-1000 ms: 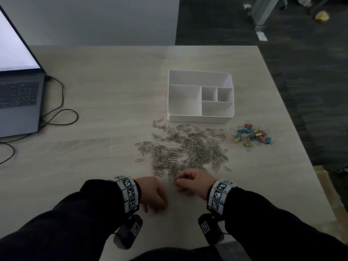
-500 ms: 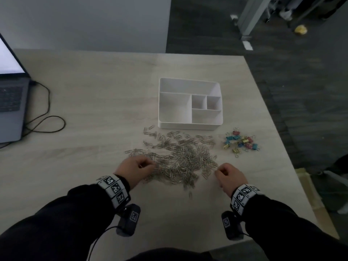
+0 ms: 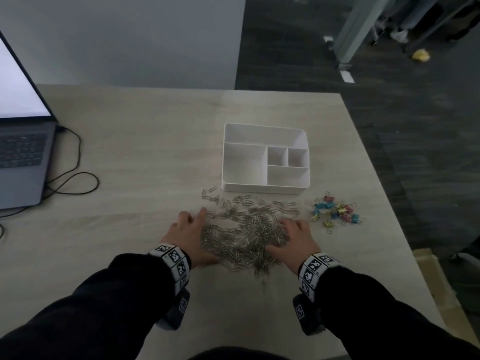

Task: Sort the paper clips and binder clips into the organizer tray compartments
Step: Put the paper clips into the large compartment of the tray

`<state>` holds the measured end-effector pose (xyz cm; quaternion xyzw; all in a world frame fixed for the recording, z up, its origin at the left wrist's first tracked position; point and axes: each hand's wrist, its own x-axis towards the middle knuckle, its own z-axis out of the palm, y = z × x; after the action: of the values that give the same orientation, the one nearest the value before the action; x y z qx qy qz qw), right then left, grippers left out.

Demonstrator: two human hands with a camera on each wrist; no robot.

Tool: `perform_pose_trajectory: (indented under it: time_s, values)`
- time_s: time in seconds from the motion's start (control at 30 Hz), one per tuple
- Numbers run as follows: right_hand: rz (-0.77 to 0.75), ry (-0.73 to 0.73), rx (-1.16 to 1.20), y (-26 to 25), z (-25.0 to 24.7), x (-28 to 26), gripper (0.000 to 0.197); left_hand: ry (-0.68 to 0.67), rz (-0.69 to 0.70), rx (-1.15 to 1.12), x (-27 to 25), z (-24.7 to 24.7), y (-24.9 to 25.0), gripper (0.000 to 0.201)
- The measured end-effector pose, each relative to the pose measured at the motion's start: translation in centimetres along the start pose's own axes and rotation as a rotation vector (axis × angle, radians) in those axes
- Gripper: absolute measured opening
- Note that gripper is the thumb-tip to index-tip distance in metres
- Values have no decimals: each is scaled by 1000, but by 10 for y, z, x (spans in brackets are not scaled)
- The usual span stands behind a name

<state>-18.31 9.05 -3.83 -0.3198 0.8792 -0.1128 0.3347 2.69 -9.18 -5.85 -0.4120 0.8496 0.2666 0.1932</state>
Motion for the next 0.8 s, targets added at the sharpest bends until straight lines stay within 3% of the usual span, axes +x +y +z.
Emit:
perform_pose_trajectory:
  time_s: [0.07,0.17,0.4,0.53,0.7,0.8]
  values:
    - [-15,-97,-95,1,-2,6,95,-27,37,41,4,2,12,124]
    - [-126,-167,-208,0,3,18,99,-39,48,76,8,10,31,109]
    - [-392,-170,-315,-3,3,36,52,-10,55,-21,9,22,59,45]
    - [-472,-220,-288,-3,-3,48,31,-40,49,-67,17,20,64,33]
    - [-386,-267,-116,4,-14,66,9,-17,27,-179,19,9,66,11]
    - [-300,-282,32,7,-19,70,6,-1,13,-324,17,1,72,6]
